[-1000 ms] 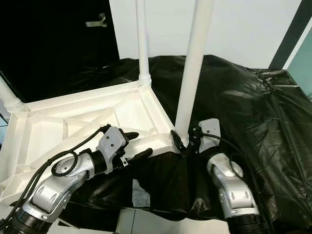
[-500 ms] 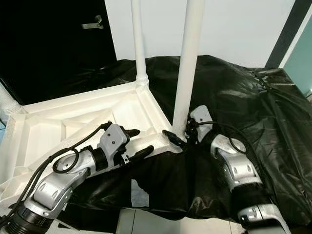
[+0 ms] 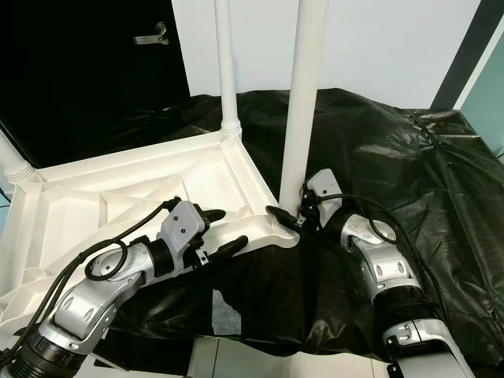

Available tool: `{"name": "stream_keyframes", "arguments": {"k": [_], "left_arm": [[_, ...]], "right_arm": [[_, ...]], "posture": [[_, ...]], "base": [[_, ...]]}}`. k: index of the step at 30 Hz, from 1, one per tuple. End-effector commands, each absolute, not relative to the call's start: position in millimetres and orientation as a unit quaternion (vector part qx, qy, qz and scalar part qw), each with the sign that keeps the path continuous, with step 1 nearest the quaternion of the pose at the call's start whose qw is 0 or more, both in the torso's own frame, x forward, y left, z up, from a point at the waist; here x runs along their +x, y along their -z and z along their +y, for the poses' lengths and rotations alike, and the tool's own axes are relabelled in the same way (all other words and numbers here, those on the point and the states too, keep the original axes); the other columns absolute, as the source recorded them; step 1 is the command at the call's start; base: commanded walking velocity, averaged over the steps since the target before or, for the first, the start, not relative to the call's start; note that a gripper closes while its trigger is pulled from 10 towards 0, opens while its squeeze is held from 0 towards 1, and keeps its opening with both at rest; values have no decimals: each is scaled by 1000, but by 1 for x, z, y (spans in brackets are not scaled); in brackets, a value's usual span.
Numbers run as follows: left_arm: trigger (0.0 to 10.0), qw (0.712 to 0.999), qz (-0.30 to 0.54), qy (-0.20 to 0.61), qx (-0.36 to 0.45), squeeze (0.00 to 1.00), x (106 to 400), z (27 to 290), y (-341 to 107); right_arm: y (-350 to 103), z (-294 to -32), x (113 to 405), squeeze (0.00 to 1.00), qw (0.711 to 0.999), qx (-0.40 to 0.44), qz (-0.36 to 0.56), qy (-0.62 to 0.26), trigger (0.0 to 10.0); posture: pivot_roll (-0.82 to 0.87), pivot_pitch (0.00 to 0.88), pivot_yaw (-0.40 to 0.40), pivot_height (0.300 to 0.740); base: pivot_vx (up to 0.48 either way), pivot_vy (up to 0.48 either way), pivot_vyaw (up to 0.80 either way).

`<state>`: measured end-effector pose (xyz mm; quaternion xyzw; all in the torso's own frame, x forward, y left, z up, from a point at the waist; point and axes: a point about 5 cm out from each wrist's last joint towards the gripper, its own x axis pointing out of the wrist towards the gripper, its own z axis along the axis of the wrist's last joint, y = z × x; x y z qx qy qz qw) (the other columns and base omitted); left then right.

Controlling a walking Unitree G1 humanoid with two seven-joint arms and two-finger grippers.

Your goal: Building children table

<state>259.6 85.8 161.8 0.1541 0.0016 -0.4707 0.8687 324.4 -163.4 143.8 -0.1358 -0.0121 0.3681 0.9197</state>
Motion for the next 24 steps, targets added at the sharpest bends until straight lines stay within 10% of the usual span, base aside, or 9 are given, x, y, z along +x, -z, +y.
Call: {"name": "stream_keyframes", "arguments": {"k": [1,24], "left_arm": [[10000,851,7,501,159,0,254,83,-160],[10000,839,7,520,157,0,252,72,-159]], "right_arm": [[-126,-167,318,0,927,-147,27,-344,10000],[-112,-126,283,0,999,-18,26,-12,10000]], "posture": [[54,0,-1,740],[27,0,21,740]], "base": [[0,0,0],[0,0,0]]}}
